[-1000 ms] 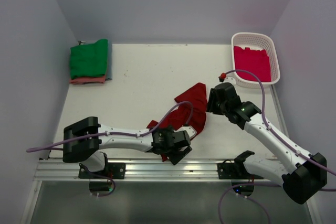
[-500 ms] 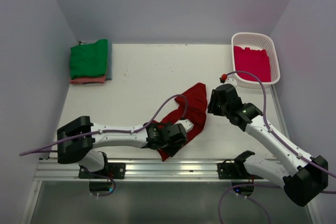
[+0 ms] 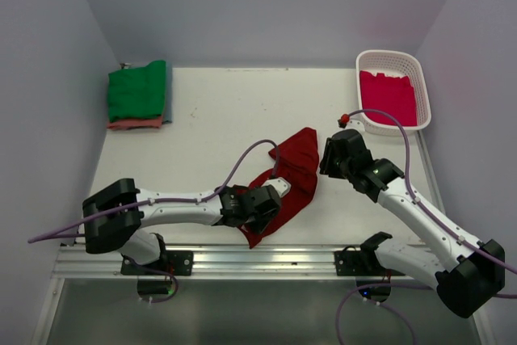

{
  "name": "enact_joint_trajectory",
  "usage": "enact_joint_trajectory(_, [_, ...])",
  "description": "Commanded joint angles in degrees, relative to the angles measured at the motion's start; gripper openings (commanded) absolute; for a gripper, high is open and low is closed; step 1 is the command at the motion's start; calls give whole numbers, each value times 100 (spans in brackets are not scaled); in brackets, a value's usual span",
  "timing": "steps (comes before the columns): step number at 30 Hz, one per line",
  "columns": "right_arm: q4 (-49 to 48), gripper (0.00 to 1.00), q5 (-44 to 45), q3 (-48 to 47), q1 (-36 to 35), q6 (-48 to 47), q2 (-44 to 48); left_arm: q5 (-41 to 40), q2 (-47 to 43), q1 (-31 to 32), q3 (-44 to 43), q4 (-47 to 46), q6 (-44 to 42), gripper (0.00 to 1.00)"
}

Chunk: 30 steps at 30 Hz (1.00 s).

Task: Fold and stack the t-shirts
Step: Flatten the tshirt out

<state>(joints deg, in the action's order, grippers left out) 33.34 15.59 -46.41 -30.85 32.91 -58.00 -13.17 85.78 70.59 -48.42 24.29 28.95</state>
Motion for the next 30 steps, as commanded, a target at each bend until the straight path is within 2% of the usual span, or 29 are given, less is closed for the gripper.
enact_joint_trajectory(1, [-12,40,190,1,-35,-56,78,139,53,-27,52,-399,14,48])
enact_joint_trajectory(5, [14,40,216,1,-35,-56,104,350,71,-27,70,-513,-38,30])
enact_joint_trajectory(10, [23,39,242,9,-35,-39,148,587,123,-10,96,-557,-56,23])
enact_joint_trajectory(11, [32,39,242,9,-44,-30,157,561,106,-1,105,-540,-47,14])
enact_joint_trajectory(14, [41,39,242,9,-35,-21,175,465,97,8,140,-496,-4,0])
enact_joint_trajectory(24, [102,39,269,18,-35,-12,280,149,203,8,123,-303,111,0])
enact_joint_trajectory(30, [94,39,295,27,-35,-47,324,-835,-526,16,-377,557,287,0])
